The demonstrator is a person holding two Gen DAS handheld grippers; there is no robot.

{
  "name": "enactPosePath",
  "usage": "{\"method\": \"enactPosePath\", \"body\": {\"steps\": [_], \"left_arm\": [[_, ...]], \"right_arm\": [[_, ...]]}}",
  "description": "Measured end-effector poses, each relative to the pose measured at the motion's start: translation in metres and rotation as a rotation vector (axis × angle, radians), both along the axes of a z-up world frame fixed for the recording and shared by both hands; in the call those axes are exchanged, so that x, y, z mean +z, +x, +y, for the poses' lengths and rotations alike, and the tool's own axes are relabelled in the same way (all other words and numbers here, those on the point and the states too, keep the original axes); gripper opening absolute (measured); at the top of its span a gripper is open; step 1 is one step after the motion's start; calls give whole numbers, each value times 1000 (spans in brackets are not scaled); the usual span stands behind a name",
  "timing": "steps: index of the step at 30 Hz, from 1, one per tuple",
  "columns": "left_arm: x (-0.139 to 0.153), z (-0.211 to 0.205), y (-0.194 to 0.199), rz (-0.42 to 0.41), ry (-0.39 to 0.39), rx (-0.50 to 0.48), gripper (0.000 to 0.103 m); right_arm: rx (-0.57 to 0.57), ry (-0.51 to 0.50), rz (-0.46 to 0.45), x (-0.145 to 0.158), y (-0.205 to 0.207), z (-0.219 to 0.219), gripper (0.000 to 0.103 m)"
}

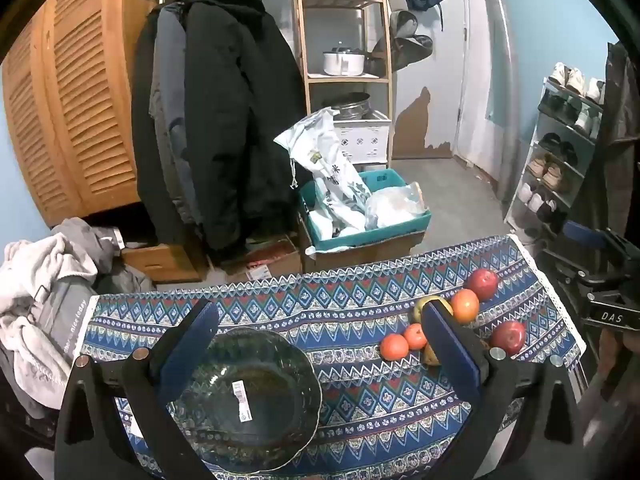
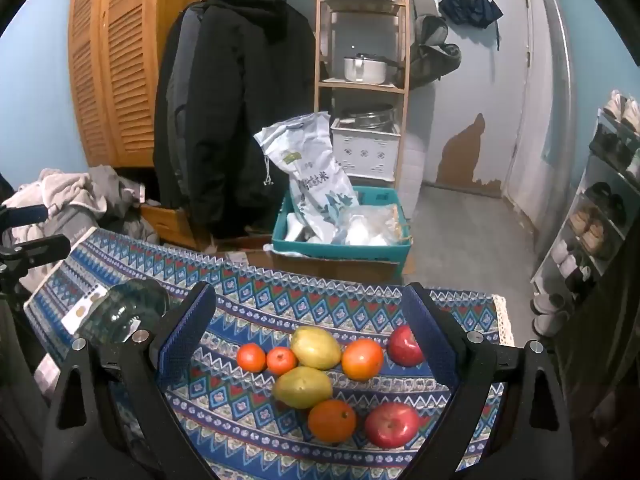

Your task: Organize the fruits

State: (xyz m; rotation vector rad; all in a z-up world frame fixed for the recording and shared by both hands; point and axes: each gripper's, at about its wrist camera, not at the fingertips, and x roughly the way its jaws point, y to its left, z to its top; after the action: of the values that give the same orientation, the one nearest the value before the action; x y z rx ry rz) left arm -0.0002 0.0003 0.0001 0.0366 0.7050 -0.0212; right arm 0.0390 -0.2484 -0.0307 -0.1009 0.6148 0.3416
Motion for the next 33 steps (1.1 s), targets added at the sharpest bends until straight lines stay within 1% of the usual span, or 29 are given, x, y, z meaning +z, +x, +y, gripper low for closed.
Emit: {"method": "enactPosePath", "body": {"steps": [8, 12, 13, 20, 33], "left_arm": [[-5, 0, -8, -9, -7, -11, 102], [-6, 2, -3, -3, -11, -26, 102], [-2, 0, -2, 4, -13, -27, 102], [-1, -3, -2, -3, -13, -37, 102], [1, -4, -5, -5, -26, -47, 102]], "right_arm": [[2, 4, 0, 0, -1, 1, 92], [2, 4, 1, -1, -2, 1, 92], [3, 3, 1, -1, -2, 2, 92], [-5, 1, 23, -8, -3, 3, 92], [4, 3, 30, -6, -2, 3, 92]]}}
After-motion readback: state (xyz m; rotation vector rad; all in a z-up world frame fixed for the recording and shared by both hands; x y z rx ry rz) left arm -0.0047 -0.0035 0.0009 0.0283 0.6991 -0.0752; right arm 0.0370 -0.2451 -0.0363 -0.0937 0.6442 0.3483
